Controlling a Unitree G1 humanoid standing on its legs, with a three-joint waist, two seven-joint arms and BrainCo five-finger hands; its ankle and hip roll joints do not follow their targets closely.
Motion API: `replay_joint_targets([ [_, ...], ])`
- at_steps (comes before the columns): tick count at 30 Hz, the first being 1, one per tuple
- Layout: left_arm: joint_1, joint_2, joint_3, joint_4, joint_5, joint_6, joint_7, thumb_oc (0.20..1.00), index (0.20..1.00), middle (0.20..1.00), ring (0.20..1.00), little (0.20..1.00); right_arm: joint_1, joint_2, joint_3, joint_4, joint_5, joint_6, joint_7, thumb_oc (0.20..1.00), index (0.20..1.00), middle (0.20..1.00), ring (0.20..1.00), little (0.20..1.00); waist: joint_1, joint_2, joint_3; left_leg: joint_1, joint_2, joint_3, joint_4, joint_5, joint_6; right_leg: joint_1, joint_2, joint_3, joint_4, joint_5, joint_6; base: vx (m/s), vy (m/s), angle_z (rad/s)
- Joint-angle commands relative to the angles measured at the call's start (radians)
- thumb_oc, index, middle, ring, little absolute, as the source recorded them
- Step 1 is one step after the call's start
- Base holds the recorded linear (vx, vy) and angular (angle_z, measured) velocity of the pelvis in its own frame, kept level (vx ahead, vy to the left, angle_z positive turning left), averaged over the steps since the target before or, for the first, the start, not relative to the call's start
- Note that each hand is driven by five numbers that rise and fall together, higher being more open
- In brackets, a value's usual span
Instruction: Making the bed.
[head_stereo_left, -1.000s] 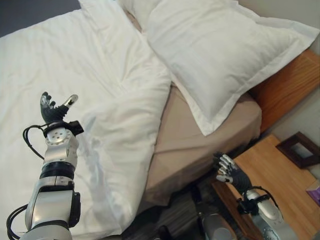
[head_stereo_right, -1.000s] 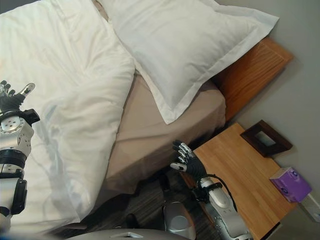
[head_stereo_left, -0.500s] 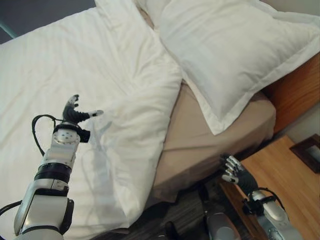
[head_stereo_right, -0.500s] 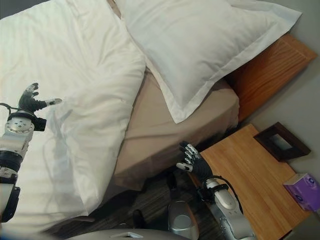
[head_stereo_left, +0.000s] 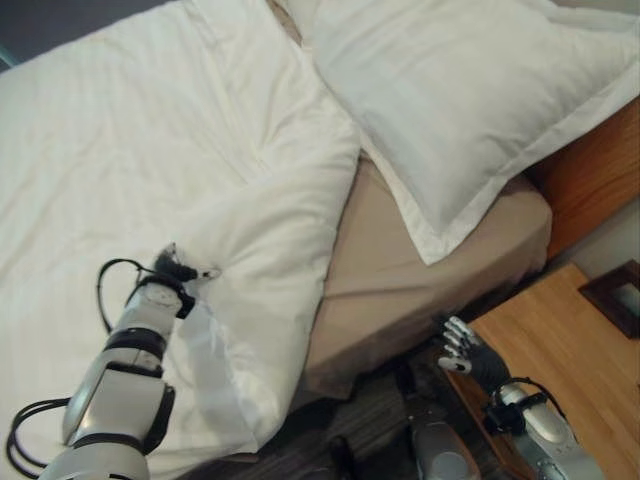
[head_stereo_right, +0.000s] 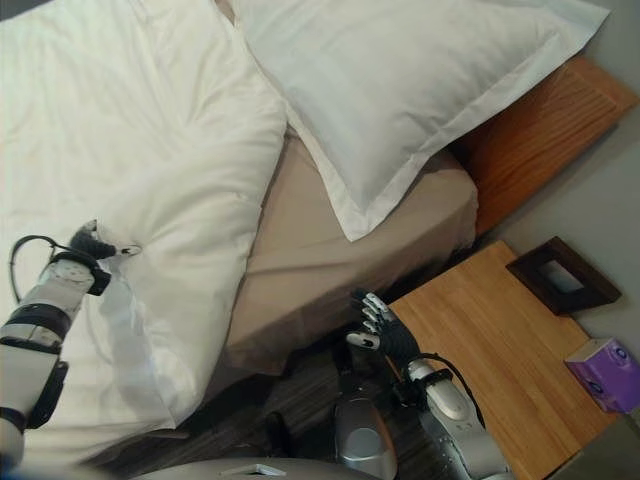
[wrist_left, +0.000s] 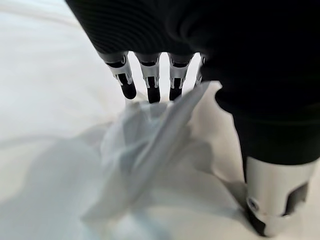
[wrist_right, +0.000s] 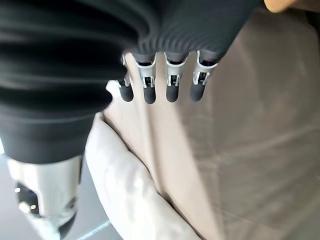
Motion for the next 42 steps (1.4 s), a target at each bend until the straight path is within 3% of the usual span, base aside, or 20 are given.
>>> replay_joint_targets([
  [1,-0.062,0.029,0.027,0.059,-0.102,-0.060,-0.012,1.000,1.000,1.000,1.000,1.000,-0.040,-0.010,-0.004,-0.038,0.037,-0.048,0.000,1.000,1.000,1.000,1.000,1.000,-0.024,-0.016,0.031,-0.113,0.026,-0.030,0.005,0.135,-0.018,0.106,-0.013,-0.015,0.011,-0.154,0.090,-0.08,0.010,-0.18],
  [2,-0.061,0.015,0.026,0.082,-0.109,-0.063,-0.012,0.589,0.589,0.589,0.589,0.589,-0.047,-0.007,0.006,-0.029,0.042,-0.051,-0.003,1.000,1.000,1.000,1.000,1.000,-0.033,-0.021,0.030,-0.129,0.027,-0.024,0.005,0.138,-0.020,0.088,-0.011,-0.008,0.011,-0.149,0.091,-0.09,0.014,-0.15],
  [3,-0.063,-0.001,0.026,0.103,-0.108,-0.065,-0.010,0.529,0.529,0.529,0.529,0.529,-0.053,-0.004,0.017,-0.022,0.044,-0.051,-0.002,1.000,1.000,1.000,1.000,1.000,-0.042,-0.026,0.029,-0.138,0.029,-0.018,0.005,0.139,-0.021,0.075,-0.009,-0.002,0.011,-0.145,0.091,-0.04,0.014,-0.13],
  [4,-0.063,-0.017,0.029,0.108,-0.116,-0.068,-0.009,0.322,0.322,0.322,0.322,0.322,-0.052,0.001,0.020,-0.021,0.047,-0.053,-0.003,1.000,1.000,1.000,1.000,1.000,-0.049,-0.029,0.024,-0.146,0.030,-0.014,0.005,0.140,-0.023,0.067,-0.008,0.003,0.011,-0.143,0.091,0.00,0.013,-0.06],
  [5,-0.060,-0.042,0.026,0.108,-0.116,-0.071,-0.007,0.200,0.200,0.200,0.200,0.200,-0.046,0.005,0.024,-0.021,0.052,-0.052,-0.004,1.000,1.000,1.000,1.000,1.000,-0.056,-0.031,0.018,-0.149,0.031,-0.012,0.005,0.140,-0.024,0.061,-0.007,0.009,0.011,-0.142,0.091,0.03,0.010,-0.05],
  [6,-0.065,-0.101,-0.009,0.080,-0.095,-0.081,-0.012,0.200,0.200,0.200,0.200,0.200,-0.035,-0.002,0.024,-0.022,0.049,-0.053,-0.003,1.000,1.000,1.000,1.000,1.000,-0.062,-0.031,0.012,-0.146,0.031,-0.011,0.005,0.139,-0.025,0.064,-0.008,0.012,0.011,-0.145,0.090,0.00,0.000,0.00],
  [9,-0.069,-0.144,-0.060,0.018,-0.060,-0.097,-0.014,0.200,0.200,0.200,0.200,0.200,-0.032,-0.011,0.020,-0.021,0.041,-0.051,-0.002,1.000,1.000,1.000,1.000,1.000,-0.064,-0.029,0.011,-0.130,0.031,-0.011,0.005,0.132,-0.025,0.081,-0.007,0.016,0.011,-0.152,0.089,0.03,0.000,0.04],
  [10,-0.060,-0.167,-0.115,-0.124,-0.038,-0.109,-0.019,0.200,0.200,0.200,0.200,0.200,-0.028,-0.018,0.008,-0.023,0.040,-0.052,0.000,1.000,1.000,1.000,1.000,1.000,-0.059,-0.021,0.008,-0.116,0.030,-0.013,0.005,0.129,-0.023,0.095,-0.010,0.015,0.011,-0.156,0.087,0.01,-0.007,0.05],
  [11,-0.059,-0.167,-0.115,-0.125,-0.038,-0.109,-0.019,0.200,0.200,0.200,0.200,0.200,-0.029,-0.018,0.008,-0.023,0.040,-0.052,0.000,1.000,1.000,1.000,1.000,1.000,-0.058,-0.021,0.005,-0.121,0.029,-0.013,0.005,0.131,-0.024,0.091,-0.010,0.016,0.011,-0.154,0.087,0.02,-0.007,0.08],
  [15,-0.011,-0.141,-0.190,-0.564,-0.094,-0.137,-0.059,0.200,0.200,0.200,0.200,0.200,-0.031,-0.014,-0.028,-0.017,0.023,-0.049,-0.009,1.000,1.000,1.000,1.000,1.000,-0.038,0.005,0.000,-0.094,0.020,-0.034,0.005,0.126,-0.020,0.131,-0.024,-0.012,0.011,-0.168,0.086,0.01,-0.014,0.09],
  [21,0.073,-0.128,-0.230,-0.859,-0.182,-0.174,-0.140,0.200,0.200,0.200,0.200,0.200,-0.030,-0.004,-0.054,0.002,-0.018,-0.038,-0.016,1.000,1.000,1.000,1.000,1.000,-0.030,0.032,-0.020,-0.076,0.010,-0.047,0.005,0.126,-0.019,0.163,-0.033,-0.031,0.011,-0.175,0.086,-0.01,-0.002,0.08],
  [25,0.141,-0.169,-0.275,-0.900,-0.204,-0.160,-0.204,0.200,0.200,0.200,0.200,0.200,0.006,-0.002,-0.090,0.007,-0.016,-0.030,-0.021,1.000,1.000,1.000,1.000,1.000,-0.043,0.040,-0.032,-0.061,0.010,-0.043,0.005,0.122,-0.017,0.176,-0.032,-0.029,0.011,-0.179,0.083,-0.01,-0.004,0.02],
  [32,0.253,-0.328,-0.347,-0.702,-0.169,-0.115,-0.274,0.200,0.200,0.200,0.200,0.200,0.040,0.017,-0.154,0.036,-0.003,-0.024,-0.050,1.000,1.000,1.000,1.000,1.000,-0.085,0.048,-0.045,-0.033,0.008,-0.016,0.005,0.113,-0.010,0.194,-0.030,-0.001,0.011,-0.182,0.080,0.00,0.013,-0.03],
  [34,0.260,-0.382,-0.371,-0.650,-0.158,-0.114,-0.267,0.335,0.335,0.335,0.335,0.335,0.037,0.023,-0.162,0.042,0.009,-0.029,-0.067,1.000,1.000,1.000,1.000,1.000,-0.096,0.052,-0.047,-0.029,0.008,-0.007,0.005,0.111,-0.008,0.193,-0.028,0.007,0.011,-0.180,0.079,-0.02,0.015,-0.15],
  [35,0.260,-0.391,-0.375,-0.658,-0.160,-0.114,-0.265,0.479,0.479,0.479,0.479,0.479,0.036,0.024,-0.167,0.041,0.013,-0.031,-0.072,1.000,1.000,1.000,1.000,1.000,-0.098,0.054,-0.048,-0.028,0.008,-0.005,0.005,0.111,-0.008,0.192,-0.028,0.010,0.011,-0.179,0.079,-0.01,0.009,-0.14],
  [36,0.260,-0.391,-0.375,-0.659,-0.160,-0.114,-0.265,0.479,0.479,0.479,0.479,0.479,0.036,0.024,-0.167,0.041,0.013,-0.031,-0.072,1.000,1.000,1.000,1.000,1.000,-0.098,0.054,-0.048,-0.028,0.008,-0.005,0.005,0.111,-0.008,0.192,-0.028,0.010,0.011,-0.179,0.079,-0.01,0.007,-0.12],
  [37,0.258,-0.404,-0.388,-0.666,-0.161,-0.113,-0.266,1.000,1.000,1.000,1.000,1.000,0.034,0.029,-0.169,0.043,0.024,-0.033,-0.081,1.000,1.000,1.000,1.000,1.000,-0.102,0.058,-0.050,-0.027,0.007,-0.003,0.005,0.111,-0.006,0.192,-0.029,0.014,0.011,-0.178,0.078,0.00,0.000,0.00],
  [42,0.238,-0.319,-0.382,-0.839,-0.228,-0.131,-0.292,1.000,1.000,1.000,1.000,1.000,0.027,0.027,-0.152,0.047,0.027,-0.030,-0.072,1.000,1.000,1.000,1.000,1.000,-0.096,0.064,-0.063,-0.018,0.006,-0.010,0.005,0.112,-0.007,0.205,-0.032,0.012,0.011,-0.181,0.077,0.00,0.000,0.00],
])
